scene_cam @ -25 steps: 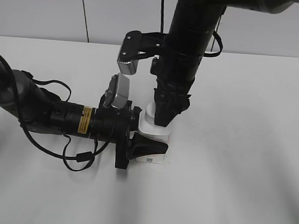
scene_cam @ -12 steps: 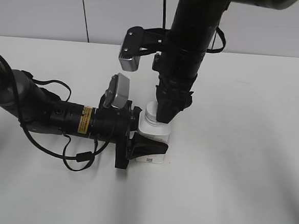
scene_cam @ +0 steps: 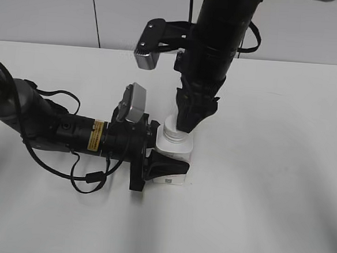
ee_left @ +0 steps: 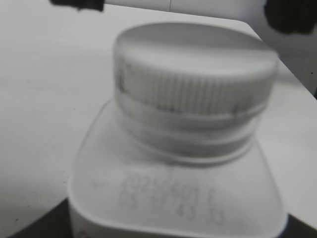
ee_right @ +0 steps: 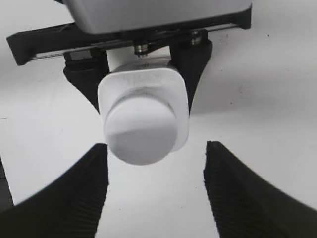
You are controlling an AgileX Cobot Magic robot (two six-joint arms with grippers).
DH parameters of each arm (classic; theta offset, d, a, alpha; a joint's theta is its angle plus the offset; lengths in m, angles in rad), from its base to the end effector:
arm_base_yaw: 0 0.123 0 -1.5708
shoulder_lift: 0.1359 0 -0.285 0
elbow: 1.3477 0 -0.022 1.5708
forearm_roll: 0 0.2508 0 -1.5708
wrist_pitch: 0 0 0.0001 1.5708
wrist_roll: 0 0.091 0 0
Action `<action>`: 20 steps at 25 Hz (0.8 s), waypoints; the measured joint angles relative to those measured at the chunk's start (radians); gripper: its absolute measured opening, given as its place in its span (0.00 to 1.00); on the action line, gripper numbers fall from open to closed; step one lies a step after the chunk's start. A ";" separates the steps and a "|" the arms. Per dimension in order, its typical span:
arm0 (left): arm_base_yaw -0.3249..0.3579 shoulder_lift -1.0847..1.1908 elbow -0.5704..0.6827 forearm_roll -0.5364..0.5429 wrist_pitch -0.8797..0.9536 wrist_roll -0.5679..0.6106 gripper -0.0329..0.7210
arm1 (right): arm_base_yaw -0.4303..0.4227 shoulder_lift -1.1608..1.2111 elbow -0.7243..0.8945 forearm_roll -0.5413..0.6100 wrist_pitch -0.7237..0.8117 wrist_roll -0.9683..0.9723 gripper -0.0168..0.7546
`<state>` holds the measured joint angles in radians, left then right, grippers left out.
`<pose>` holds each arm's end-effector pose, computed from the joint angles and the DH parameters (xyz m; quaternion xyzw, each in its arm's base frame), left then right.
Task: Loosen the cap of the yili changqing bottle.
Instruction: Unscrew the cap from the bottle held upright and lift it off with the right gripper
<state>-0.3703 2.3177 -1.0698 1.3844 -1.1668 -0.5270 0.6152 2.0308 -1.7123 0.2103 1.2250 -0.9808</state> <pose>0.3141 -0.2101 0.0560 0.5488 0.5875 -0.4493 0.3897 0.3326 0.2569 0.2342 -0.6900 0.7145 0.0886 0.0742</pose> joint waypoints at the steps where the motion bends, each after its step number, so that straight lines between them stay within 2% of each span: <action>1: 0.000 0.000 0.000 0.000 0.000 0.000 0.57 | 0.000 -0.007 0.000 -0.005 0.000 0.003 0.65; 7: 0.001 0.000 0.000 0.000 0.000 0.000 0.57 | 0.000 -0.054 0.000 -0.011 0.000 0.168 0.65; 14: 0.001 0.000 0.000 0.000 0.000 0.000 0.57 | 0.000 -0.055 0.000 -0.011 0.000 0.657 0.65; 20: 0.001 0.000 0.000 0.000 0.000 0.000 0.57 | 0.000 -0.055 0.000 0.037 0.000 0.981 0.65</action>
<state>-0.3694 2.3177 -1.0698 1.3844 -1.1668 -0.5270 0.6152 1.9756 -1.7122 0.2476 1.2250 0.0000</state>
